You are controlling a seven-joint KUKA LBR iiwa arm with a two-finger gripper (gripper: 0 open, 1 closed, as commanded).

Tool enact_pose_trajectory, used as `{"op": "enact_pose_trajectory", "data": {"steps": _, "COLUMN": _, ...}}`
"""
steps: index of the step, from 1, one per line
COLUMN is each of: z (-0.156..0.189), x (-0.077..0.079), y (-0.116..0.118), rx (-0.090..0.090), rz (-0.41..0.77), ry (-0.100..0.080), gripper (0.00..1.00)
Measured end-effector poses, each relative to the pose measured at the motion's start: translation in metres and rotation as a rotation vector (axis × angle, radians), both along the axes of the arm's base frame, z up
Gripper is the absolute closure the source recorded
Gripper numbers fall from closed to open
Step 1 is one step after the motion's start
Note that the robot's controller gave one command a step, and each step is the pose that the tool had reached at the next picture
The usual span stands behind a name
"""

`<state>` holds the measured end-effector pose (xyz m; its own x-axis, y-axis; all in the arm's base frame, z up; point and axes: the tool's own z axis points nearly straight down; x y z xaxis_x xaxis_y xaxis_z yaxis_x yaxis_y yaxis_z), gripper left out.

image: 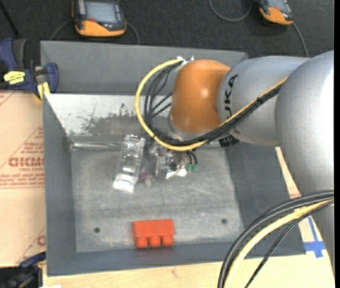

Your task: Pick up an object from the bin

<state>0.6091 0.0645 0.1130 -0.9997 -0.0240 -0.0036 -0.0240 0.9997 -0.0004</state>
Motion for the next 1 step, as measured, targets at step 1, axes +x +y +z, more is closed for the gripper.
{"op": "enact_pose_trajectory", "data": {"steps": 1, "z": 0.0606, "x": 0.0027, "y": 0.0014, "rx": 0.001, "rz": 0.006, "ry": -0.008, "gripper": 1.00}}
